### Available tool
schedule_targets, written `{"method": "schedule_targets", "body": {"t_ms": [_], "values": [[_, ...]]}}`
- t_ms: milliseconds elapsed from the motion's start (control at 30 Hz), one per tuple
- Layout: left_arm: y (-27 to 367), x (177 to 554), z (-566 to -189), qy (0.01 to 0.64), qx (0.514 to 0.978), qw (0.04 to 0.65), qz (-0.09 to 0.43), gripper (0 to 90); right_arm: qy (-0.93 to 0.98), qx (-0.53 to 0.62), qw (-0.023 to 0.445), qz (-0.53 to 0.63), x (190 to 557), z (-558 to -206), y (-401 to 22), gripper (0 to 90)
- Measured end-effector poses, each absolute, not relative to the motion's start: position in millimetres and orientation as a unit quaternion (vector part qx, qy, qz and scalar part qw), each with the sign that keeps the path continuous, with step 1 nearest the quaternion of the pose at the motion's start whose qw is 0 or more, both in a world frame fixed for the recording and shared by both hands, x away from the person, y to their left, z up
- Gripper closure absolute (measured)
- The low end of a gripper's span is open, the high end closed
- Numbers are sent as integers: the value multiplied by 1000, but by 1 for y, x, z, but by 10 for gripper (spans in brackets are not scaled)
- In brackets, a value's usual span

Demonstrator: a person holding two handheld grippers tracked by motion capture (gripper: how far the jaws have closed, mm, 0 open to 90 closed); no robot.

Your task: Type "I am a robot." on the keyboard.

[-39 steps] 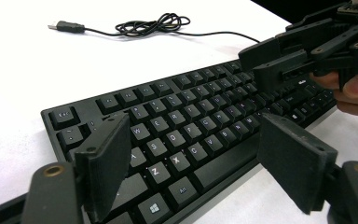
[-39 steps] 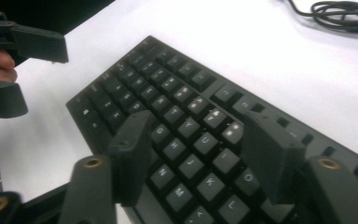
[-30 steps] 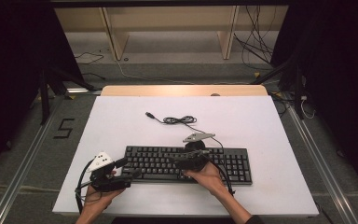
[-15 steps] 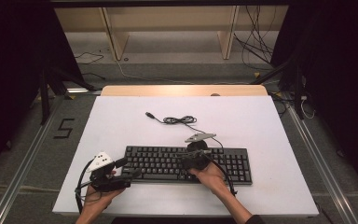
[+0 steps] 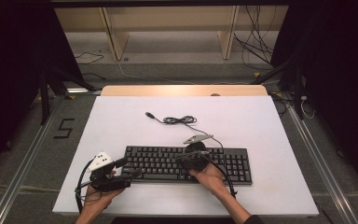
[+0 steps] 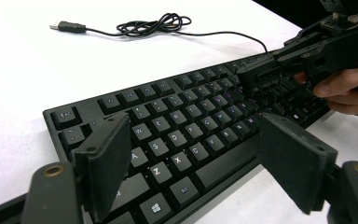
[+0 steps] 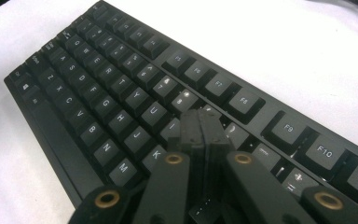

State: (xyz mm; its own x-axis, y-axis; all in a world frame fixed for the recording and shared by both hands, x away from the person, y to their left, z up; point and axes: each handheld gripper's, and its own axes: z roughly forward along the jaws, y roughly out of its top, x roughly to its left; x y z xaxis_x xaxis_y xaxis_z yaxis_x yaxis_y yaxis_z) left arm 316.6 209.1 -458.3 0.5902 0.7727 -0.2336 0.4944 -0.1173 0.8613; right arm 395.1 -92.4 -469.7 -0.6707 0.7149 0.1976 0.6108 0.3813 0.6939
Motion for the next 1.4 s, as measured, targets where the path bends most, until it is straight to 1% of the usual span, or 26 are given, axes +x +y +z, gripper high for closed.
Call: {"method": "schedule_targets", "body": {"t_ms": [333,600,767,833,933,967,1033,1067,1100,1200,1233,1267,1300,1333,1367,1400], "values": [[209,317,-458,431,734,506,138,255,830,401,65,381,396,-473,-92,900],[209,317,-458,432,735,505,138,256,832,400,74,377,395,-476,-91,900],[210,317,-458,433,734,505,137,255,824,407,63,388,395,-474,-94,900],[210,318,-459,433,734,505,137,255,820,410,63,393,395,-473,-95,885],[211,318,-459,434,733,506,137,256,809,411,57,416,394,-469,-98,800],[211,318,-459,434,733,505,138,256,809,411,57,416,394,-469,-98,800],[211,318,-459,435,733,505,138,255,806,404,52,428,390,-464,-99,729],[211,318,-459,435,733,504,138,255,806,404,52,428,390,-464,-99,729],[211,319,-459,435,733,504,138,255,806,399,50,434,388,-462,-101,631],[209,320,-459,434,736,501,138,255,804,394,48,443,384,-459,-104,550],[209,320,-459,434,736,501,138,255,804,394,48,443,384,-459,-104,550],[208,321,-459,435,736,500,137,255,804,393,50,445,383,-458,-106,481],[207,322,-459,435,736,500,137,256,804,391,49,446,382,-457,-107,463],[206,323,-459,434,738,498,138,256,804,391,49,446,382,-457,-107,463],[205,324,-459,435,738,497,138,255,803,389,50,449,379,-456,-109,432],[204,325,-459,436,739,495,137,256,802,388,51,451,378,-455,-110,424]]}}
